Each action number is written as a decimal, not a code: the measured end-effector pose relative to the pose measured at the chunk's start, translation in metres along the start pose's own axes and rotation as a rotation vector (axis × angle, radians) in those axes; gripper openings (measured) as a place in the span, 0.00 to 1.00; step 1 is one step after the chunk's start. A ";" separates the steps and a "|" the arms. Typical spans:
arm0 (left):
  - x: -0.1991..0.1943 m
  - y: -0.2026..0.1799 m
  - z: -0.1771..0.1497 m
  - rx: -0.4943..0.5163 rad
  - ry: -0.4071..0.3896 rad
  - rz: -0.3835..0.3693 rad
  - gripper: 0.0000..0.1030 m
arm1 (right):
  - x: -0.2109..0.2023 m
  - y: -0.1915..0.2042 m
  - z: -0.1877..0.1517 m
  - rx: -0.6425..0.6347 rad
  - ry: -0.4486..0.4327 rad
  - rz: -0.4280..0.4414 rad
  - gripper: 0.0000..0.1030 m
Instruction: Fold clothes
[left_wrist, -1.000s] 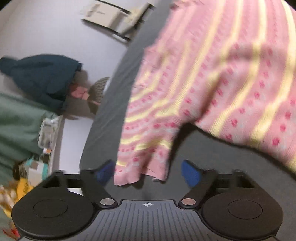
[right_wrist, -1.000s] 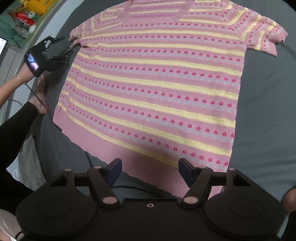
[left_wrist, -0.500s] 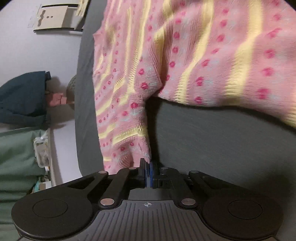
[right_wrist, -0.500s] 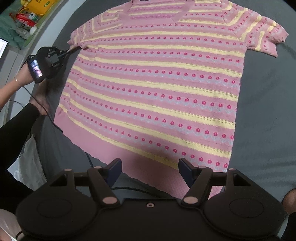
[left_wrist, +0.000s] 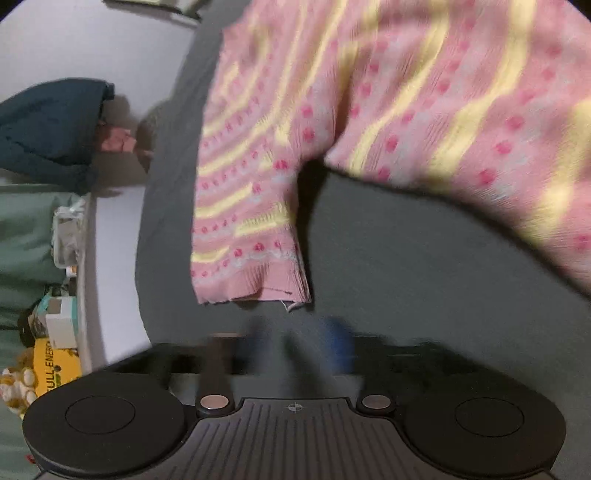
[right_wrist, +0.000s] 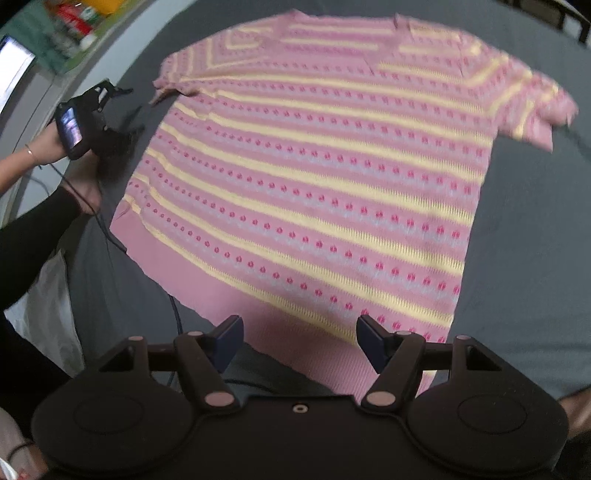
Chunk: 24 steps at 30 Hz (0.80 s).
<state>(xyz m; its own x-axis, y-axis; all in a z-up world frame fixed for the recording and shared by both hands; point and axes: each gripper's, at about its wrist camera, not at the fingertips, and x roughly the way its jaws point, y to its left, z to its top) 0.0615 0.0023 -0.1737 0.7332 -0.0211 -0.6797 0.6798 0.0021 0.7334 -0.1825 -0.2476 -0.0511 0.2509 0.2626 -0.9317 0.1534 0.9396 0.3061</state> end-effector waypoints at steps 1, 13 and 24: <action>-0.019 -0.004 -0.004 0.024 -0.048 -0.017 0.90 | -0.002 0.003 0.000 -0.014 -0.009 -0.002 0.65; -0.206 -0.041 -0.035 -0.048 -0.256 -1.004 0.90 | -0.017 0.032 -0.016 -0.122 -0.043 -0.007 0.65; -0.314 0.056 -0.016 -0.579 -0.300 -0.799 0.91 | 0.063 0.175 -0.048 -0.680 -0.279 0.039 0.63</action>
<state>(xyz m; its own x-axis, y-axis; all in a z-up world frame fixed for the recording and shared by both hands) -0.1300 0.0253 0.0804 0.0848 -0.4763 -0.8752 0.9281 0.3573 -0.1045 -0.1861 -0.0563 -0.0663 0.4917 0.3181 -0.8106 -0.4644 0.8833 0.0649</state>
